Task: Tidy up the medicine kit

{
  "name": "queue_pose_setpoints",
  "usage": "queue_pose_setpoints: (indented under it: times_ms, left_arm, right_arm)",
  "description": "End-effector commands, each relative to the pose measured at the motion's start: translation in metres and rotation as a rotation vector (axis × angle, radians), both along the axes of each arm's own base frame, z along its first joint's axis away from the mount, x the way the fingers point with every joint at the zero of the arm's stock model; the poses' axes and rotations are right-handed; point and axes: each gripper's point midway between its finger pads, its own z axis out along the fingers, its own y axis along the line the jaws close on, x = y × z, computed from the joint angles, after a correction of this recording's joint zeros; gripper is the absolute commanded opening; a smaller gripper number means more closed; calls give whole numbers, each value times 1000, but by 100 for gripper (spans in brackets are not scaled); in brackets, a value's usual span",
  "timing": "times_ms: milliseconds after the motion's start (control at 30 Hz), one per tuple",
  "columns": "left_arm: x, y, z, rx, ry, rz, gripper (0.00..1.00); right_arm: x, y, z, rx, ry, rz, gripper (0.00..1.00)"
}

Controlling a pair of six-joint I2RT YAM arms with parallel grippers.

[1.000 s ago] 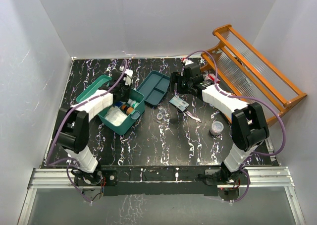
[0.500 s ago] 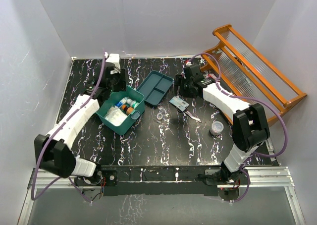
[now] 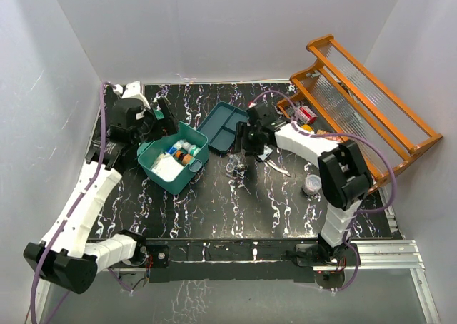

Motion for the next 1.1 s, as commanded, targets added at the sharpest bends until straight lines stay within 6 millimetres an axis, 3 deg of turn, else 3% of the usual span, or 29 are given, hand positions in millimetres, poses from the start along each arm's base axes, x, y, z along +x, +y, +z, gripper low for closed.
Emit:
queue_pose_setpoints:
  times_ms: [0,200,433,600,733,933,1067]
  left_arm:
    - [-18,-18,0,-141,4,-61,99]
    - [-18,-29,7,-202,-23,-97,99]
    - [-6,-36,16,-220,-65,-117,96]
    - [5,-34,20,-190,-94,-107,95]
    - [11,-35,20,-173,-103,-110,93]
    - [20,-33,22,-184,-119,-77,91]
    - [23,-37,19,-228,-116,-66,91]
  right_arm:
    - [5,36,-4,57,-4,25,52]
    - [4,29,-36,-23,78,-38,39]
    - [3,25,-54,-55,106,-63,27]
    - [6,21,-59,-71,87,-78,12]
    - [15,20,-44,-78,31,-66,7]
    - [34,18,20,-30,-162,-75,7]
    - [64,17,50,3,-296,-138,7]
